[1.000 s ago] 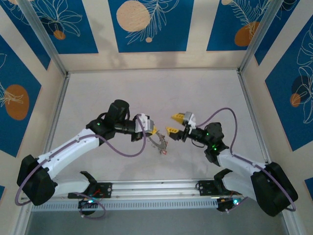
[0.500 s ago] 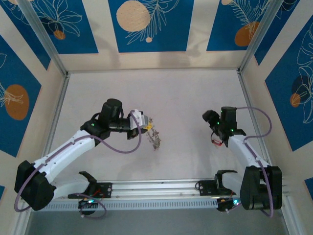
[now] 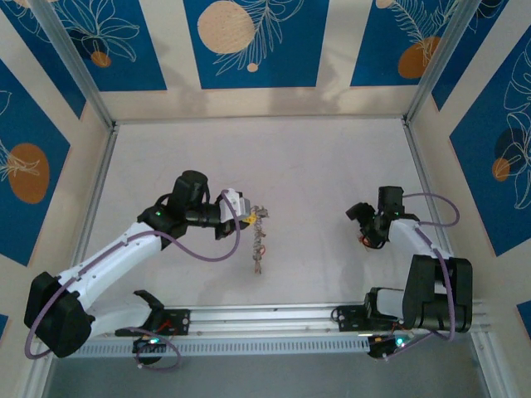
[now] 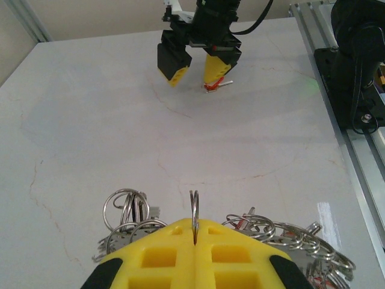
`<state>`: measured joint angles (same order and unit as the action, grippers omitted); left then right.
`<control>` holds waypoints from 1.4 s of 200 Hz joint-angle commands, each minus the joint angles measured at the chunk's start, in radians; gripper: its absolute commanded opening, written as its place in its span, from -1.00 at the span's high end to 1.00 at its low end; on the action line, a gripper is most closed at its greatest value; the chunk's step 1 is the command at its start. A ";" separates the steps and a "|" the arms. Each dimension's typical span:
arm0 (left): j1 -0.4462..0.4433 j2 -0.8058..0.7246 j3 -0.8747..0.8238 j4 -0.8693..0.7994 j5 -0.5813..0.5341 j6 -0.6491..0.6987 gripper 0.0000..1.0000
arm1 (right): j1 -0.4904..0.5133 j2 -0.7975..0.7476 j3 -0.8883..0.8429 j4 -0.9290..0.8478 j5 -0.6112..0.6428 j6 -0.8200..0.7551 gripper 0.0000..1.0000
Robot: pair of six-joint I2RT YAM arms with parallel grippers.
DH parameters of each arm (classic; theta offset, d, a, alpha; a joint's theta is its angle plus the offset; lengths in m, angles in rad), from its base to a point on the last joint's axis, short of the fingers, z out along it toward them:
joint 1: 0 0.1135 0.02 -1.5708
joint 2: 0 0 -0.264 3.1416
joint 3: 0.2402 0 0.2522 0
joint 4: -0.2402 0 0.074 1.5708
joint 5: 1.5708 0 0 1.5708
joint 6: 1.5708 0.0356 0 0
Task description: Put the keys on the keyring
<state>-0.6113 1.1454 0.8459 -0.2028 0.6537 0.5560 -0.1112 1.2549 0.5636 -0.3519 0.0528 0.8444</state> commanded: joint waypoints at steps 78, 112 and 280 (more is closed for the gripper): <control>0.022 -0.049 0.013 -0.002 -0.032 0.016 1.00 | 0.306 0.125 0.029 0.055 -0.081 0.117 -0.65; 0.037 -0.079 0.013 -0.005 -0.063 0.016 1.00 | 0.426 0.199 0.046 0.176 -0.171 0.144 -0.64; 0.062 -0.229 0.067 -0.150 -0.041 0.159 1.00 | 0.744 0.714 0.560 0.458 -0.512 0.131 -0.57</control>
<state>-0.5602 0.9291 0.8951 -0.3672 0.5484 0.6918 0.6655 1.9652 1.1027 0.1070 -0.4133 0.9432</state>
